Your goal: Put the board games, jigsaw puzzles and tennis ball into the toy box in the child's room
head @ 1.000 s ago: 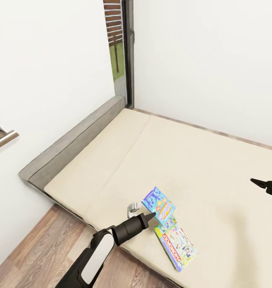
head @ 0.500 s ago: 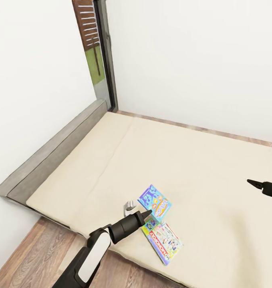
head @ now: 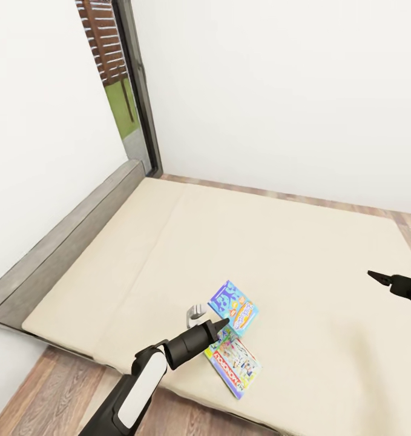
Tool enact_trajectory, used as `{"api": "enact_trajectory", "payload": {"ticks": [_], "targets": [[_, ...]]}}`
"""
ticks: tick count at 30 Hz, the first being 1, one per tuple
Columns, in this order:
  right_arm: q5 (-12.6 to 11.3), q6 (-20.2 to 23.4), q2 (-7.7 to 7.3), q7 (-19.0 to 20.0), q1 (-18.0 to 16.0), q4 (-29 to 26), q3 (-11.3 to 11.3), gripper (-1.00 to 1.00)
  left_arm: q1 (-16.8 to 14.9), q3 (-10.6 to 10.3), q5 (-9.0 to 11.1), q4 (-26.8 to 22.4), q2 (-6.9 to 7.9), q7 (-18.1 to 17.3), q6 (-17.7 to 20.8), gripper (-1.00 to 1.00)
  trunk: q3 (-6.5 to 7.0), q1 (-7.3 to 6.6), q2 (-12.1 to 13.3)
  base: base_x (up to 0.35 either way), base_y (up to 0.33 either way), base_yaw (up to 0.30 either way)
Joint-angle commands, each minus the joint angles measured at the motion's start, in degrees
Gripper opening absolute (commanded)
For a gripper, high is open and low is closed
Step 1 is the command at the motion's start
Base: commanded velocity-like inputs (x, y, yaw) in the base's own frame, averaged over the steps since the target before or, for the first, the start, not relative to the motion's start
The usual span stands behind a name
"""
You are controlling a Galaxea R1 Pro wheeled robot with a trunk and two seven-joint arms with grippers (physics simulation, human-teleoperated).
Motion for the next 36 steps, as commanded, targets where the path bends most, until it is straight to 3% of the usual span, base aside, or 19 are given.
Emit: {"api": "enact_trajectory", "payload": {"ticks": [1, 36], "targets": [[-0.4, 0.5, 0.09, 0.0, 0.1, -0.2, -0.1, 1.0, 0.0, 0.0, 0.4, 0.0, -0.01, 0.0, 0.4, -1.0, 0.23, -0.22, 0.4, 0.0, 0.0, -0.155], [-0.7, 0.5, 0.43, 0.0, 2.5, -3.6, -0.1, 1.0, 0.0, 0.1, 0.3, 0.4, -0.01, 0.1, 0.4, -1.0, 9.51, -7.91, 14.4, 0.0, 0.0, -0.146]]}}
